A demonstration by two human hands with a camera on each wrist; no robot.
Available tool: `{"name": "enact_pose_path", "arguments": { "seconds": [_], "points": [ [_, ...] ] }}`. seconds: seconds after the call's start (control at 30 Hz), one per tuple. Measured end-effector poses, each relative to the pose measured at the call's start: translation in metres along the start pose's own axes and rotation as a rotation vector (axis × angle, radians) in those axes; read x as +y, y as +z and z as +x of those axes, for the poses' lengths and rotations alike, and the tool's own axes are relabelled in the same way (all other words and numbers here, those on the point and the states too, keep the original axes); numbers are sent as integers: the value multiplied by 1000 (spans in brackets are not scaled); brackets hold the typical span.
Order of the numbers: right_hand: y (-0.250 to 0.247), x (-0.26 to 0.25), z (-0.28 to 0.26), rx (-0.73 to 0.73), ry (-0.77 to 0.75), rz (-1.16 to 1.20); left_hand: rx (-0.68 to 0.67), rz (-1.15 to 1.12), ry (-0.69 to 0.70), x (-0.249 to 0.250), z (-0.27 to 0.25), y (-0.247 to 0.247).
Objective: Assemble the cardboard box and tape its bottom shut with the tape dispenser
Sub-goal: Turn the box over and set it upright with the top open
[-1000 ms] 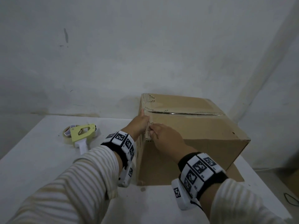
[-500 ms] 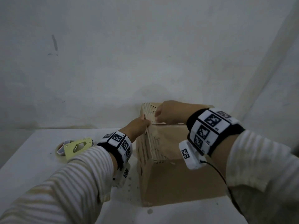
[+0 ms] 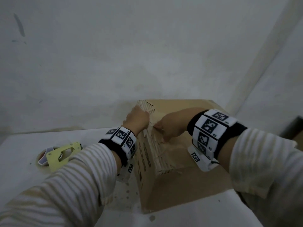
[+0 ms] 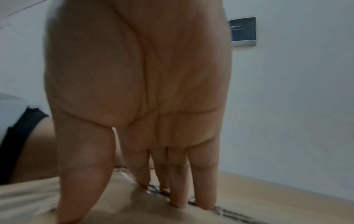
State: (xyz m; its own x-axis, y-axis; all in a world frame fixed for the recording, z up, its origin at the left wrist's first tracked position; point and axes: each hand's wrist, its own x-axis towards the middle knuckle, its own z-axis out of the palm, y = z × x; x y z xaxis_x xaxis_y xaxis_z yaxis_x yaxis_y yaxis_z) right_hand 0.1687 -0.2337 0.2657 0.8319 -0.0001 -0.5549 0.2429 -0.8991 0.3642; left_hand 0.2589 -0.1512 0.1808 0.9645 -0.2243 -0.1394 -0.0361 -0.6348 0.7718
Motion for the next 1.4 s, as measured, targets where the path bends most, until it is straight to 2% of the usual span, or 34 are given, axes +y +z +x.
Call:
{"name": "enact_pose_path", "arguments": {
  "seconds": [0.1, 0.23, 0.33, 0.47, 0.73, 0.9, 1.0, 1.13, 1.27, 1.4],
  "points": [
    [5, 2, -1, -35, 12, 33, 56, 371, 132, 5, -7, -3],
    [9, 17, -10, -46, -25, 85, -120, 694, 385, 12, -22, -7],
    [17, 31, -16, -58, -26, 61, -201, 854, 477, 19, -38, -10],
    [32, 52, -25, -68, -14, 29, -272, 914, 418, 38, -71, -13],
    [68, 98, -44, 9, -59, 71, -359, 1008, 80, 81, -115, 1],
    [90, 126, -55, 71, -72, 82, -362, 1063, -45, 109, -136, 15],
    [105, 143, -59, 141, -59, 112, -300, 1061, -37, 131, -147, 33],
    [123, 164, -52, 228, -11, 178, -220, 937, 36, 164, -147, 74],
    [140, 183, -46, 238, -5, 325, -216, 807, 113, 183, -130, 126],
    [160, 201, -45, 278, -15, 362, -287, 855, 215, 199, -118, 162]
  ]
}}
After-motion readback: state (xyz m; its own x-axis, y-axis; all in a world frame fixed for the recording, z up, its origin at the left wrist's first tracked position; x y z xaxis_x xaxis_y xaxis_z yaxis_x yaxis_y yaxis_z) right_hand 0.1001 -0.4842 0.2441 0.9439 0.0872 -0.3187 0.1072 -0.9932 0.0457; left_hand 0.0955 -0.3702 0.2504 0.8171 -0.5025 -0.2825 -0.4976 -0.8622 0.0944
